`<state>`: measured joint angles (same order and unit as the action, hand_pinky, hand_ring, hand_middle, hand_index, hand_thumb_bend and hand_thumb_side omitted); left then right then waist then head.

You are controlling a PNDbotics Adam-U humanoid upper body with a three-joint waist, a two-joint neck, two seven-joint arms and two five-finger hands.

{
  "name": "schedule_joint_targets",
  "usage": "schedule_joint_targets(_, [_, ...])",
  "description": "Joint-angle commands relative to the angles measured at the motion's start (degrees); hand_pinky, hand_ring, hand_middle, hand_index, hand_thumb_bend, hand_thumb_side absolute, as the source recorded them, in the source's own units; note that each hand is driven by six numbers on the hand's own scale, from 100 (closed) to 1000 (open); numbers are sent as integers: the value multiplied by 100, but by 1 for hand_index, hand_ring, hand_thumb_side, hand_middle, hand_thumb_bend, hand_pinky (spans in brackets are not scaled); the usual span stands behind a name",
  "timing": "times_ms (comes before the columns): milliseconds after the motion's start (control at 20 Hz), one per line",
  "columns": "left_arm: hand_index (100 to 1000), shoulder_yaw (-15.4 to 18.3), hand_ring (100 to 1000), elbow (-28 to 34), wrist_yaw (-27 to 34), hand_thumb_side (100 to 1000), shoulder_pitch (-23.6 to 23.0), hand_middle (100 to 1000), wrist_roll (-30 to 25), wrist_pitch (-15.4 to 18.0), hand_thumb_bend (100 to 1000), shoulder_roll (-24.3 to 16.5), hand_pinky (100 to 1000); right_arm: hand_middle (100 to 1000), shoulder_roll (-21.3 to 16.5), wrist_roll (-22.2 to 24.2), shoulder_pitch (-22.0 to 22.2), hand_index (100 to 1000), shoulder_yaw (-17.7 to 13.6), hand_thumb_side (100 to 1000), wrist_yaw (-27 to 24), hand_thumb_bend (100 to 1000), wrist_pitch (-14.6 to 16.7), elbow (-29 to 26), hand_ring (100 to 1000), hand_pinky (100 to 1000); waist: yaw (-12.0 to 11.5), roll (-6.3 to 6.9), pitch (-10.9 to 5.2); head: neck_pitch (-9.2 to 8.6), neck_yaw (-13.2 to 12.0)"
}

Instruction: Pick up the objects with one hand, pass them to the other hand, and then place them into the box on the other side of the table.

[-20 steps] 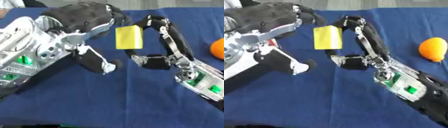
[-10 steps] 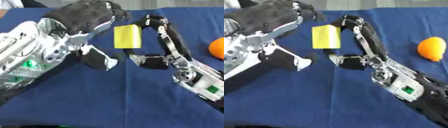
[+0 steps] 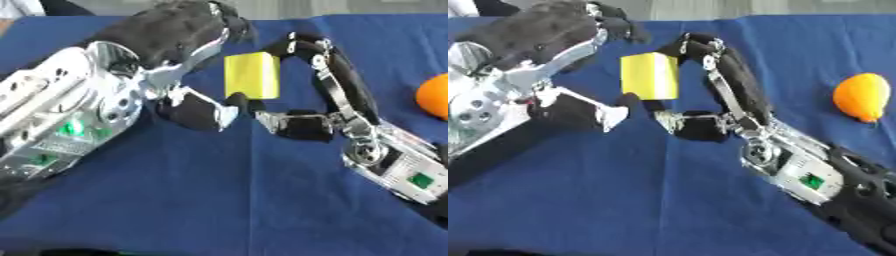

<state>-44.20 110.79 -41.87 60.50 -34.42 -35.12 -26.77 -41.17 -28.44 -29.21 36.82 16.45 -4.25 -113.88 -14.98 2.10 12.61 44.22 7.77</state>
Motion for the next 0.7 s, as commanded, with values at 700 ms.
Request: schedule_joint_targets(700, [881, -99, 872, -230, -16, 326, 53, 764, -605, -153, 332, 66, 994, 473, 40, 152, -195, 550, 0, 100, 19, 186, -919, -71, 510, 545, 0, 73, 11, -10, -56])
